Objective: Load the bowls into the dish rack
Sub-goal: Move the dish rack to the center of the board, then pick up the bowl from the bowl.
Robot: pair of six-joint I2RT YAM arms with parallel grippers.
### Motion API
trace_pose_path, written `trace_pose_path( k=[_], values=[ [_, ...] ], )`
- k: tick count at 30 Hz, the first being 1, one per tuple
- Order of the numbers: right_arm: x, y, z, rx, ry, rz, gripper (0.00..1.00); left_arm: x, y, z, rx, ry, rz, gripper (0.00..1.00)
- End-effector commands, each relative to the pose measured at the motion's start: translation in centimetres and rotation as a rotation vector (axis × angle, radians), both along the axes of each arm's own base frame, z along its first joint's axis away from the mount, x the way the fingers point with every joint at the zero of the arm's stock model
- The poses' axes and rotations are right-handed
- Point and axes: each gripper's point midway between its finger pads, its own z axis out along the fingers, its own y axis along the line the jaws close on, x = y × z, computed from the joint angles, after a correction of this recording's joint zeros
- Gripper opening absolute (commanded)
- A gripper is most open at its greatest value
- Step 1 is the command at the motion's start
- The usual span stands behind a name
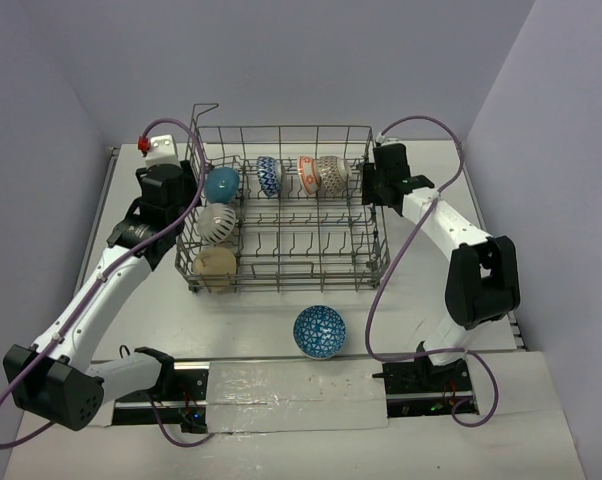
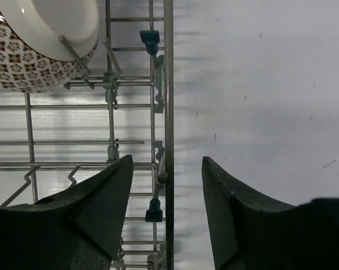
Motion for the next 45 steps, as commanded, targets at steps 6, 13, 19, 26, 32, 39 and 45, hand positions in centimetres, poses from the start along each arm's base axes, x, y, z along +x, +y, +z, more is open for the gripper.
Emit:
trace_pose_path(
  k=[6, 13, 19, 26, 32, 39, 45],
  values=[
    [0.6, -1.0, 9.0, 0.027, -0.211, -0.055, 0.67, -0.4, -0.1, 1.7, -0.026, -0.065, -0.026, 0.60],
    [-1.6, -2.0, 13.6, 0.045, -0.285, -0.085, 0.69, -1.6, -0.7, 4.6, -0.054, -0.153, -0.093, 0.58],
    [-5.9, -1.4, 18.1, 0.131, -0.378, -0.028, 0.69, -3.5, -4.1, 8.2, -0.098, -0.220, -0.305, 0.58],
    [-11.7, -0.5, 18.1, 0.243, -0.432, 0.049, 0.70, -7.7, -11.3, 7.3, -0.155, -0.117, -0.672, 0.53],
    [-14.6, -0.3, 15.7, 0.274, -0.438, 0.100, 0.70, -14.0, -17.8, 7.0, -0.207, -0.049, -1.064, 0.53],
    [-15.5, -0.5, 12.9, 0.295, -0.450, 0.087, 0.70, -21.0, -24.7, 0.3, -0.058, 0.143, -1.351, 0.48],
    [-15.8, -2.1, 13.3, 0.269, -0.478, 0.003, 0.72, -26.5, -27.4, -4.9, 0.064, 0.249, -1.446, 0.50]
  ],
)
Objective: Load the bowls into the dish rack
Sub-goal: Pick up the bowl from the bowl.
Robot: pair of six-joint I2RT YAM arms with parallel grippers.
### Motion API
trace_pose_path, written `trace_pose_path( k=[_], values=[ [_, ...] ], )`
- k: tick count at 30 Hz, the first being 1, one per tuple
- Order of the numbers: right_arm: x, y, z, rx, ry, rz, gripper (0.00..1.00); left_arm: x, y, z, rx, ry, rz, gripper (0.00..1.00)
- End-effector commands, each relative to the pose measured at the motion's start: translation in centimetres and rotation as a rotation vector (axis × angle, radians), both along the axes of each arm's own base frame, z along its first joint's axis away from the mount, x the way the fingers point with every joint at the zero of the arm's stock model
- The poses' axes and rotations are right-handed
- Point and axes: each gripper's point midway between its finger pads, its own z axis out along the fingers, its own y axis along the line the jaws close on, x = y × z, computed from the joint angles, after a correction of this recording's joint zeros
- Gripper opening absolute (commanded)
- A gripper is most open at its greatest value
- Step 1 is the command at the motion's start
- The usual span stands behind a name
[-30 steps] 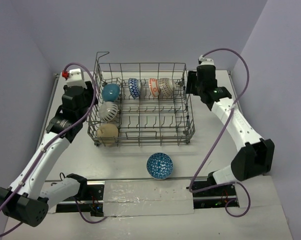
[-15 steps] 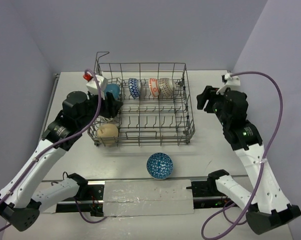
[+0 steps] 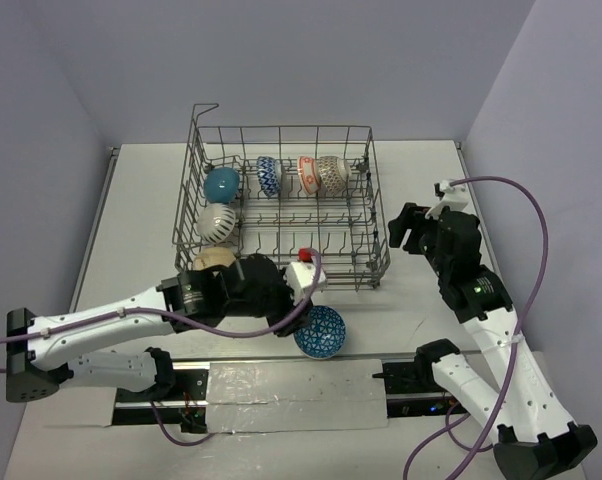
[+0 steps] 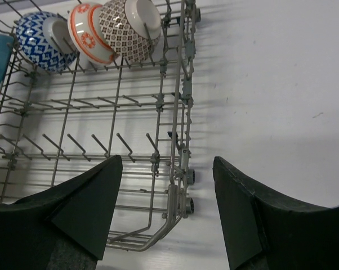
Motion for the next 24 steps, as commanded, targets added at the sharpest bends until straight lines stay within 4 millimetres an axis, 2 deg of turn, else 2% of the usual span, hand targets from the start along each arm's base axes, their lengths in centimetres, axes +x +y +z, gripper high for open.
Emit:
trace_pose_path(
  k=[1, 2, 5, 9, 13, 19, 24],
  values=[
    [0.3, -0.7, 2.6, 0.031, -0.101, -0.053, 0.73, -1.1, -0.3, -1.6, 0.061, -0.033, -0.004, 0.50],
    [0.3, -0.8, 2.6, 0.031, -0.101, -0.059, 0.73, -2.4, -0.6, -2.4, 0.082, -0.027, -0.040, 0.50],
    [0.3, -0.6, 2.5, 0.035, -0.095, -0.050, 0.75, -3.3, -0.9, -3.7, 0.120, -0.047, -0.044, 0.50],
    [0.4, -0.2, 2.3, 0.043, -0.090, -0.031, 0.75, -3.4, -1.0, -4.9, 0.161, -0.063, -0.031, 0.52],
    [0.5, 0.0, 2.0, 0.044, -0.079, -0.023, 0.75, -4.8, -1.7, -7.1, 0.221, -0.057, -0.079, 0.54],
    [0.8, 0.4, 1.4, 0.041, -0.052, -0.011, 0.75, -5.5, -2.4, -8.7, 0.259, -0.057, -0.115, 0.55],
    [0.7, 0.4, 1.5, 0.041, -0.058, -0.009, 0.75, -5.2, -2.7, -9.4, 0.277, -0.070, -0.117, 0.55]
  ],
)
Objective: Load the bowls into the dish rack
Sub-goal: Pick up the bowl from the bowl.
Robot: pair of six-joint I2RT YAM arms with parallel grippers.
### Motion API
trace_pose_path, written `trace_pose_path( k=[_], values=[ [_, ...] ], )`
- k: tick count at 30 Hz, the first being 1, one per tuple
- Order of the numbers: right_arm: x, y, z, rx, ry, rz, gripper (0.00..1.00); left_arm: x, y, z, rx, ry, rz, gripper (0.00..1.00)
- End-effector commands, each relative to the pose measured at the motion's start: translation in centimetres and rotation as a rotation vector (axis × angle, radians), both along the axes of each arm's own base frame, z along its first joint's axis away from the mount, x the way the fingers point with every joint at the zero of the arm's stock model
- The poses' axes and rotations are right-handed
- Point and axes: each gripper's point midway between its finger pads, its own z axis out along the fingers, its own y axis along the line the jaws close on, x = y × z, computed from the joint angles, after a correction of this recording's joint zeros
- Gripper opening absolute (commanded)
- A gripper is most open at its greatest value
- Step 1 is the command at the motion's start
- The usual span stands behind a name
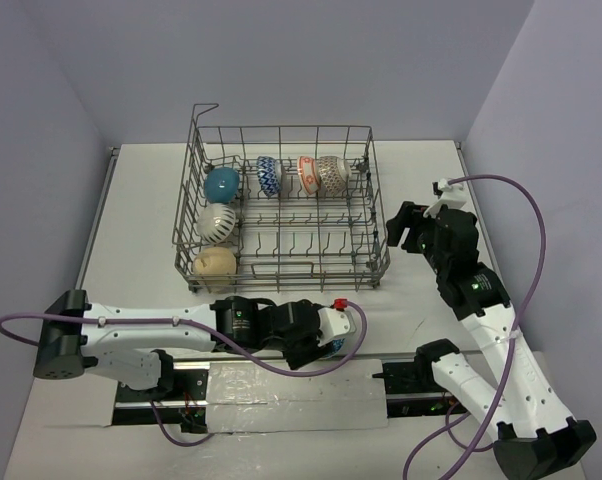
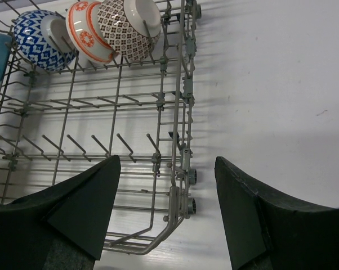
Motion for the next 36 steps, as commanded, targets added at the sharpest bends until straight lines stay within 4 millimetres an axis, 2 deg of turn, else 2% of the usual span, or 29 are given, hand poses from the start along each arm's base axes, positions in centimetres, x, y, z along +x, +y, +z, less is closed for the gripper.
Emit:
trace_pose_path(
  k=[1, 20, 32, 36],
  values=[
    [0.4, 0.4, 1.5, 0.026, -0.058, 0.009, 0.75, 0.3, -1.1, 0.4, -0.033, -0.030, -0.007, 0.55],
    [0.6, 0.5, 1.1, 0.019, -0.042, 0.010, 0.75, -2.1, -1.6, -1.5, -0.008, 0.039, -0.127, 0.56],
    [0.6, 0.8, 1.0, 0.022, -0.039, 0.027, 0.75, -1.7, -1.3, -3.4, 0.048, 0.028, -0.114, 0.59],
    [0.7, 0.9, 0.7, 0.018, -0.025, 0.037, 0.75, -0.9, -1.3, -3.8, 0.057, -0.003, -0.081, 0.58]
  ],
)
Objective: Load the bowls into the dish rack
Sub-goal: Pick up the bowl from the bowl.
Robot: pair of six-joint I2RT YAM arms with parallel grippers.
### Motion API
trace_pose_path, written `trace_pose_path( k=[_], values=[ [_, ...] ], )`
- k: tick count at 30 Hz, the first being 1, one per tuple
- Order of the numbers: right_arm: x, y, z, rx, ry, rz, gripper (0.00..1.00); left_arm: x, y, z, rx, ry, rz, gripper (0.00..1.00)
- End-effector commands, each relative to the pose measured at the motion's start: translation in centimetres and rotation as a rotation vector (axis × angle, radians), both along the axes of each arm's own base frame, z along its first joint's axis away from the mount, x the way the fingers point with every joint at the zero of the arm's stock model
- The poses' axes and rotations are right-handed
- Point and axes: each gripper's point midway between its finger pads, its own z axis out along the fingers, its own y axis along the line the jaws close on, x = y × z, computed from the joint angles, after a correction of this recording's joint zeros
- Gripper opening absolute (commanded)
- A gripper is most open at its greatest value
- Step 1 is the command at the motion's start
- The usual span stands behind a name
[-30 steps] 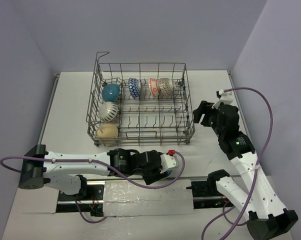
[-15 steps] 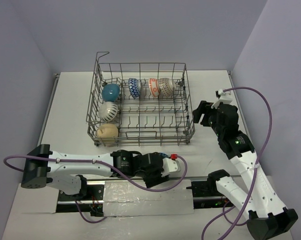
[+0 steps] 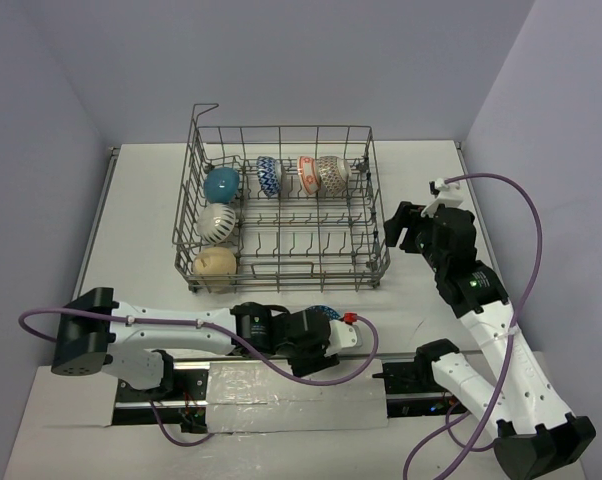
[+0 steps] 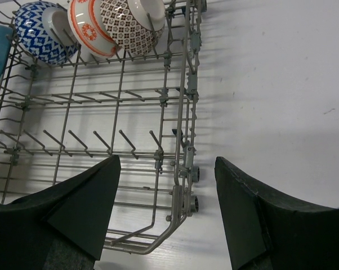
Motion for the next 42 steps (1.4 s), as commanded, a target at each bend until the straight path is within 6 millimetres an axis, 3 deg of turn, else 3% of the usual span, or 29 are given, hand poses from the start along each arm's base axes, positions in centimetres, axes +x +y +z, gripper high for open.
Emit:
trace_pose_path(
  k=[1, 18, 30, 42],
  values=[
    [0.5, 0.5, 1.3, 0.017, -0.047, 0.018, 0.75, 0.5, -0.5, -0.2, -0.020, -0.035, 0.007, 0.58],
    [0.4, 0.4, 1.4, 0.020, -0.058, 0.011, 0.75, 2.0, -0.2, 0.6, -0.047, -0.101, 0.076, 0.57],
    [0.3, 0.4, 1.7, 0.026, -0.071, 0.008, 0.75, 2.7, -0.5, 3.0, -0.113, -0.131, 0.111, 0.55],
    [0.2, 0.4, 1.6, 0.025, -0.066, 0.013, 0.75, 2.8, -0.7, 2.2, -0.097, -0.132, 0.111, 0.52]
  ],
)
